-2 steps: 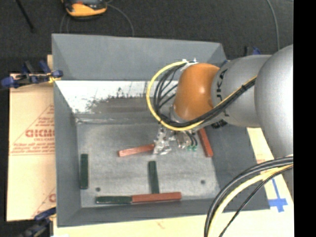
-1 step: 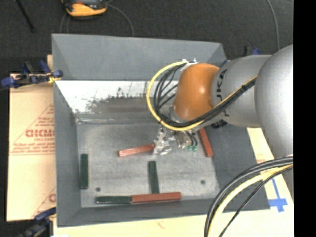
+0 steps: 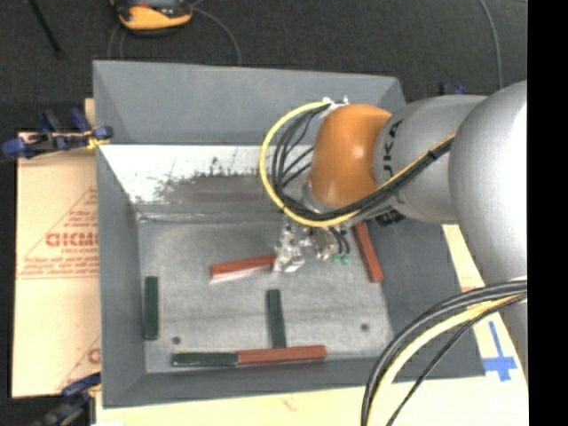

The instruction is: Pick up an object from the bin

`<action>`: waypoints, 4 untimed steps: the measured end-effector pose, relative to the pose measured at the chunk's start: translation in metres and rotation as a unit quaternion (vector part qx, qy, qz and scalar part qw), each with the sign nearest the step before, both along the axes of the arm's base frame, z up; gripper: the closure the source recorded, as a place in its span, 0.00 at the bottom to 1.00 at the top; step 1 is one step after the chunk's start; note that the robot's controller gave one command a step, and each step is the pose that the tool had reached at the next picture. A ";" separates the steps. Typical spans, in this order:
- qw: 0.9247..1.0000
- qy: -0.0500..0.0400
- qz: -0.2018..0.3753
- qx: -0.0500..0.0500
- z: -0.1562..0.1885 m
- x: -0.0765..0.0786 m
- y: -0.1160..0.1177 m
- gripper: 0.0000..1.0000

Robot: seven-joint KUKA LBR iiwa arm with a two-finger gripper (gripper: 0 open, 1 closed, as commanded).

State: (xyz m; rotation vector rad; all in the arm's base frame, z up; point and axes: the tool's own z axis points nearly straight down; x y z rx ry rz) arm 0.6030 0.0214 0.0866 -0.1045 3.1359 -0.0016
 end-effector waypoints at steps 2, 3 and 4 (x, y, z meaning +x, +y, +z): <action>0.999 0.000 -0.033 0.000 0.054 0.012 0.003 0.00; 0.999 0.000 -0.032 0.000 0.054 0.012 0.003 0.00; 0.999 0.002 0.041 -0.001 -0.005 0.039 0.063 1.00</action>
Offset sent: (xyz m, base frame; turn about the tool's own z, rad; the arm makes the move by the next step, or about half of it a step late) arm 0.0104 0.0044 0.0534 0.0695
